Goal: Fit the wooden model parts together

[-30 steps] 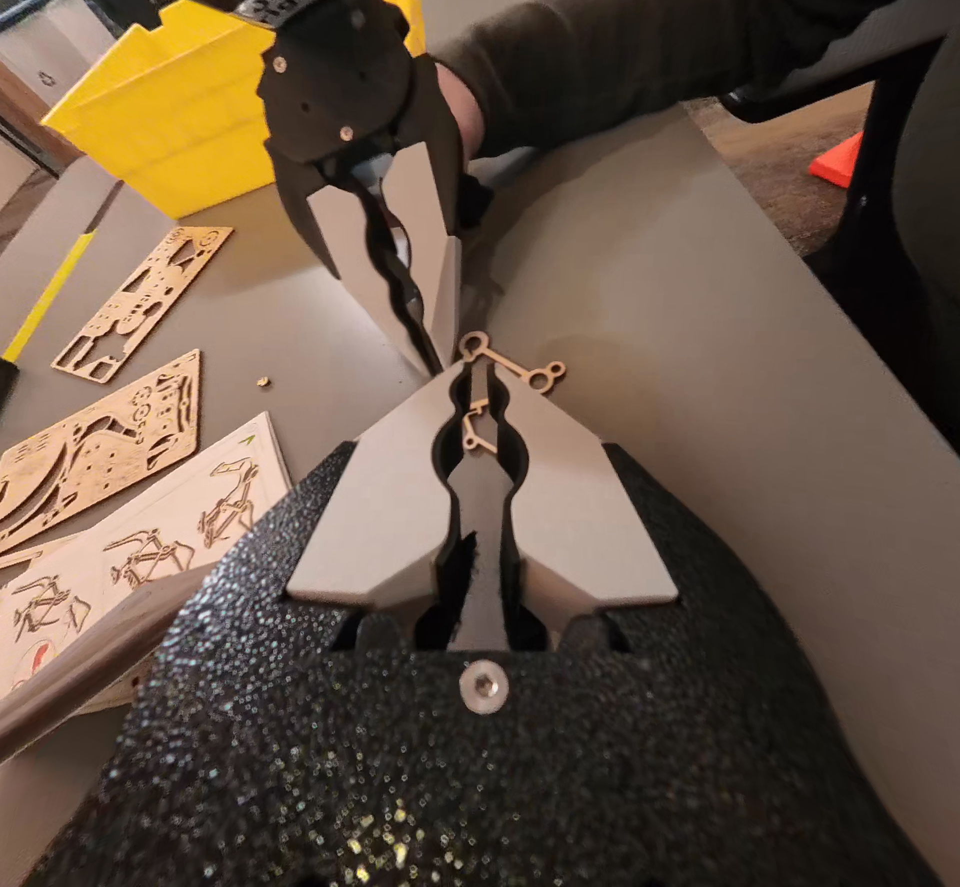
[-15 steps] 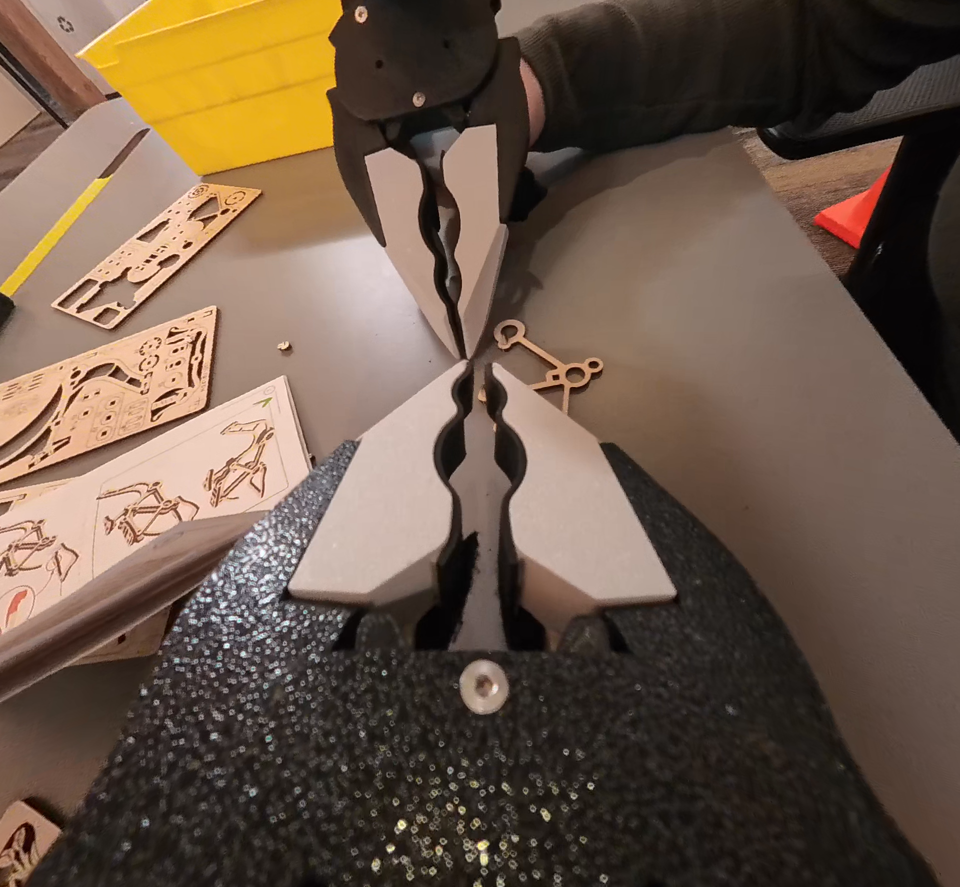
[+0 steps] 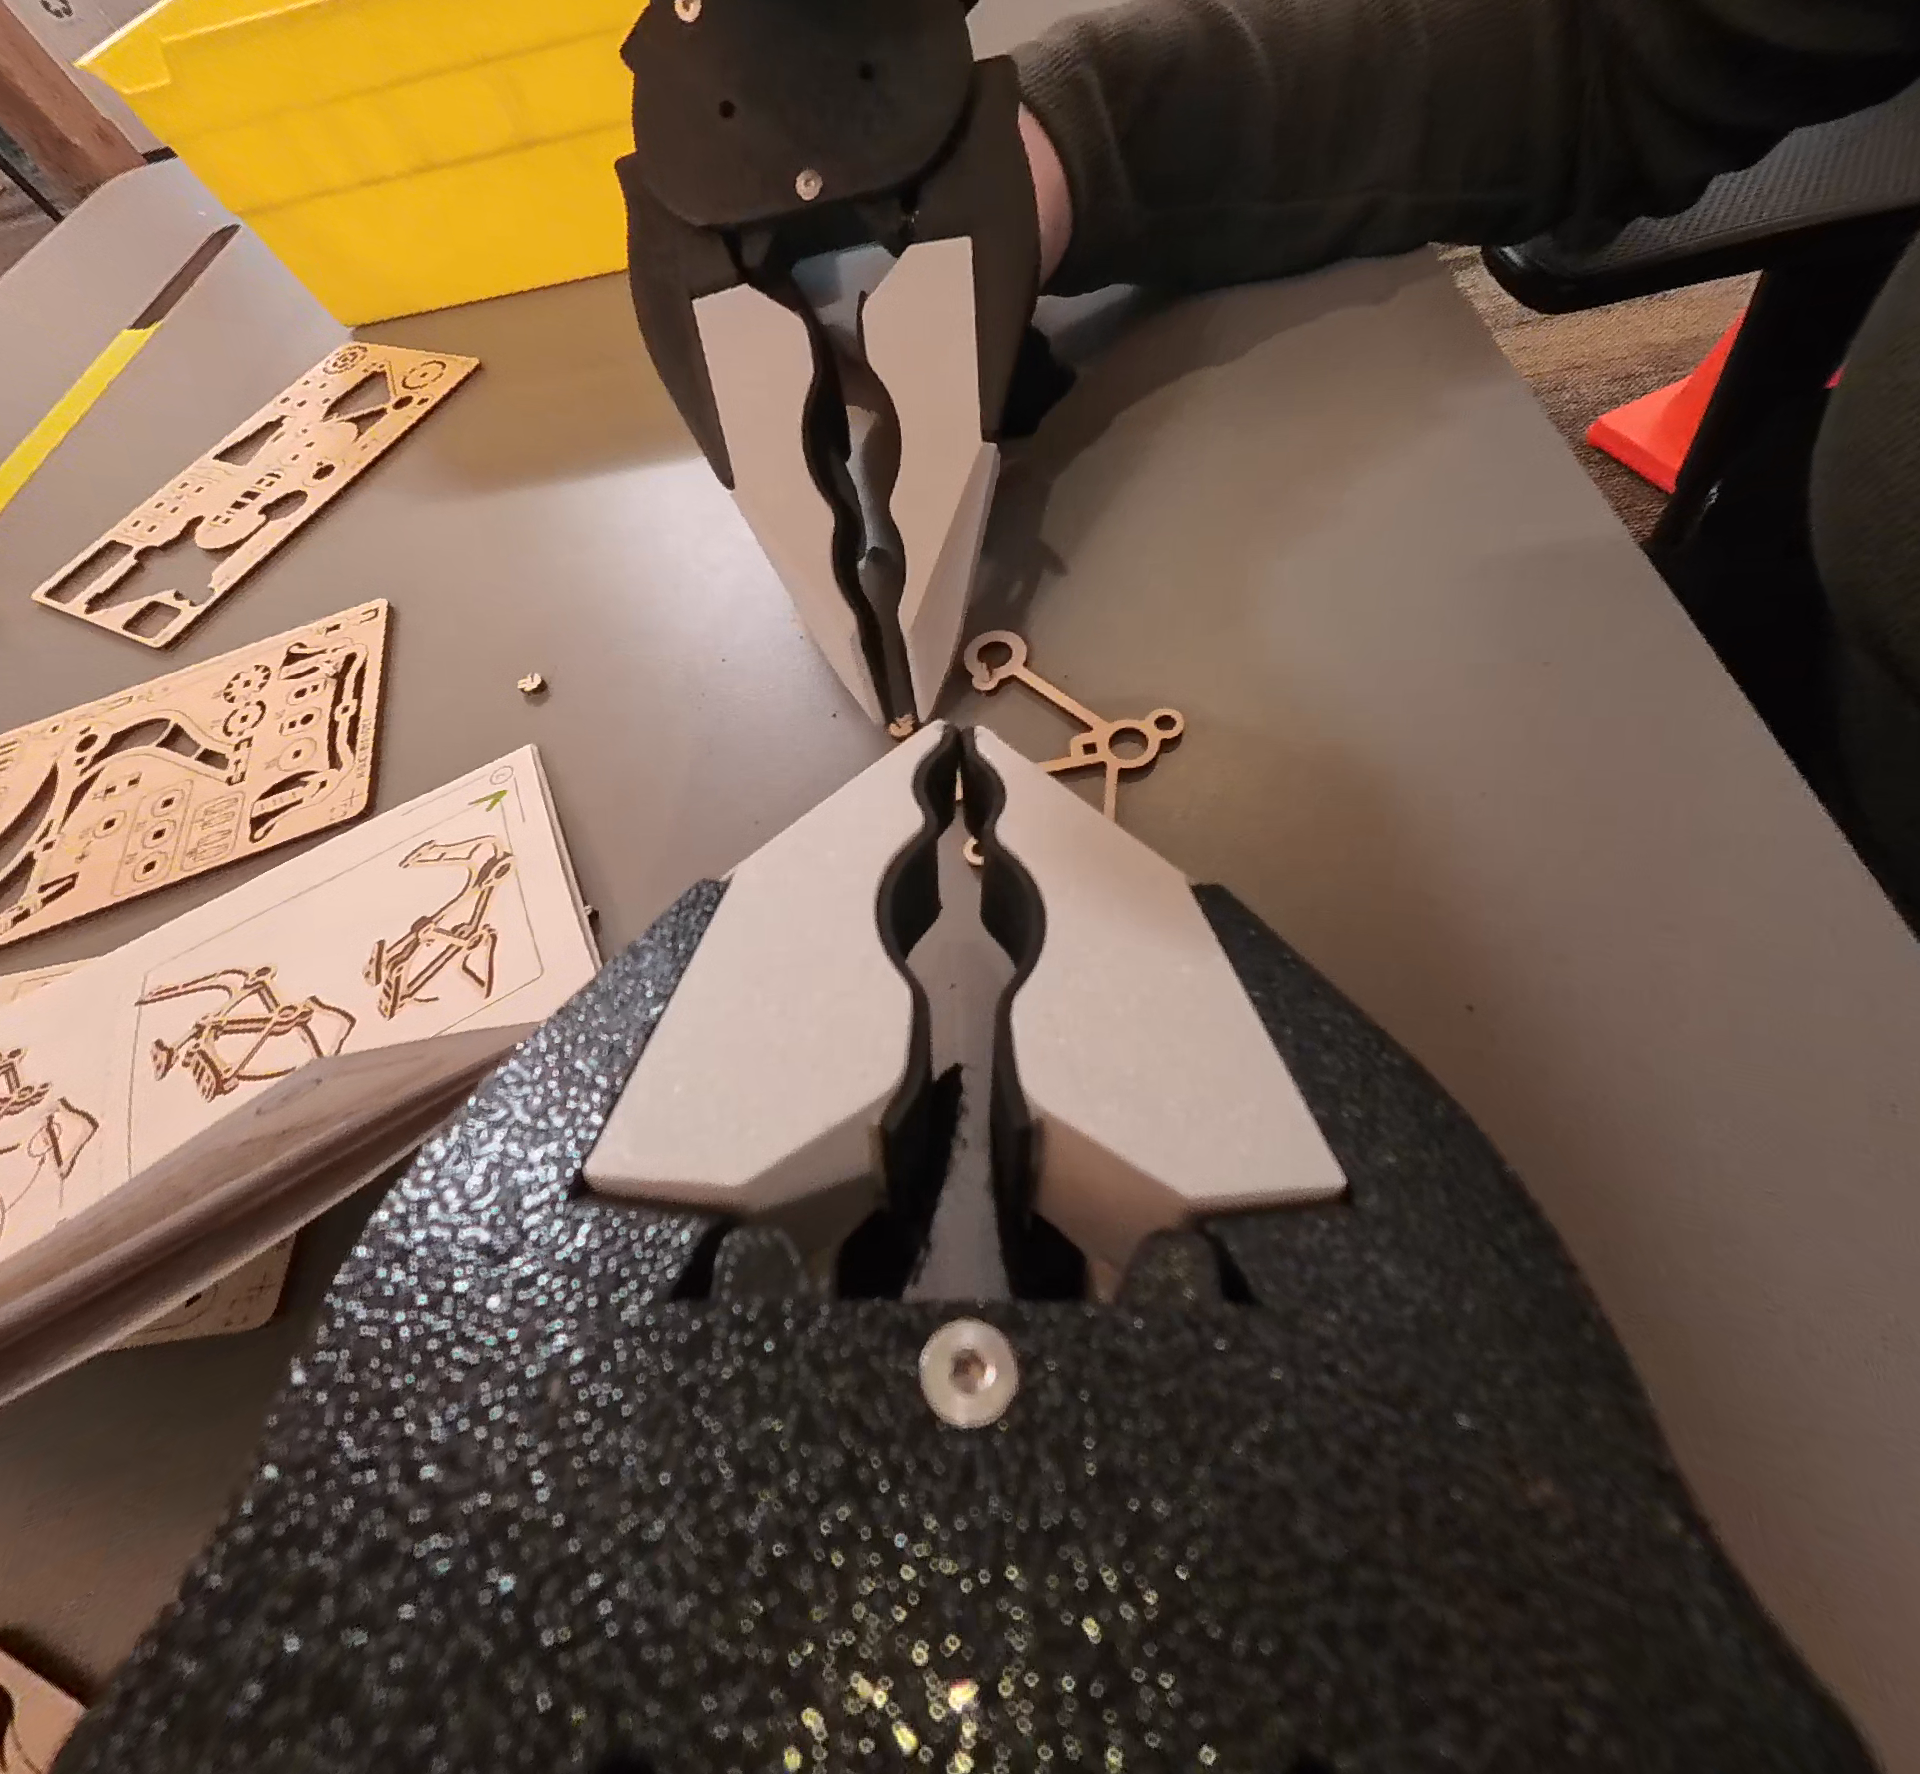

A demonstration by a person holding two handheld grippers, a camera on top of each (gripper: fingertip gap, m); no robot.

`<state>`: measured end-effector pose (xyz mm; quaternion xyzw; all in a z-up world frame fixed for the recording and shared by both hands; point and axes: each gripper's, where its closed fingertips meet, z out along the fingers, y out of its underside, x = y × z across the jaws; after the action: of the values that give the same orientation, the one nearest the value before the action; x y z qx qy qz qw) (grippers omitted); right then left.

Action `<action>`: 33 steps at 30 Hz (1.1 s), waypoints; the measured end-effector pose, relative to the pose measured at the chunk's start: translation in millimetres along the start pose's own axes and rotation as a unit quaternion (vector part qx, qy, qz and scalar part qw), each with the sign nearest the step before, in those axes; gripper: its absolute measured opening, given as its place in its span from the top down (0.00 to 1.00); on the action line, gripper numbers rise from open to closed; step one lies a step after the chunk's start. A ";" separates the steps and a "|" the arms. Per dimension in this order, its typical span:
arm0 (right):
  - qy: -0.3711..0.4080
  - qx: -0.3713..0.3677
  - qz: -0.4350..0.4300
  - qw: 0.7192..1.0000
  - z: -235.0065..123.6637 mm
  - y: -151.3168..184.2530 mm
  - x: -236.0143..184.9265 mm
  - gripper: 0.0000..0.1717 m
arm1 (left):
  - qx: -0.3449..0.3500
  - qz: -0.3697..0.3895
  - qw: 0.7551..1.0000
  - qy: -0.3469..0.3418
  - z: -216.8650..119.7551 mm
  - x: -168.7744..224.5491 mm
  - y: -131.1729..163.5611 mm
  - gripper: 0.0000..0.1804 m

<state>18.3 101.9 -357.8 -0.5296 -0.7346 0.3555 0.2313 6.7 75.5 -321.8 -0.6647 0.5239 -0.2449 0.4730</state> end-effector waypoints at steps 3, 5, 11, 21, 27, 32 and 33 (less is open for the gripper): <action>0.001 -0.001 -0.002 1.000 0.2 -0.7 -0.7 0.98 | -0.001 0.002 1.000 -0.002 0.4 -0.4 0.7 1.00; 0.000 0.006 -0.003 1.000 -0.2 -3.5 -1.6 0.98 | -0.004 0.009 1.000 -0.009 0.5 -1.5 1.1 1.00; -0.042 0.073 0.027 0.996 -4.9 -26.5 -12.7 0.98 | -0.021 0.073 0.996 -0.050 4.7 -4.5 2.5 0.85; -0.103 0.131 0.065 0.984 -10.6 -45.9 -26.9 0.99 | -0.049 0.235 0.966 -0.091 7.8 4.8 2.3 0.92; -0.112 0.133 0.067 0.983 -9.4 -47.7 -30.3 0.99 | -0.028 0.257 0.960 -0.106 3.4 4.7 -6.2 0.93; -0.118 0.135 0.075 0.981 -7.5 -48.1 -31.0 0.99 | -0.035 0.294 0.947 -0.125 2.7 2.7 -5.7 0.98; -0.117 0.141 0.079 0.980 -8.4 -49.3 -29.8 0.99 | -0.033 0.296 0.945 -0.132 2.1 1.0 -6.7 0.99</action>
<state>3.9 67.0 -313.5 -0.5027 -0.6553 0.5317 0.1875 11.9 75.3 -317.0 -0.5214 0.6375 0.0138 0.5670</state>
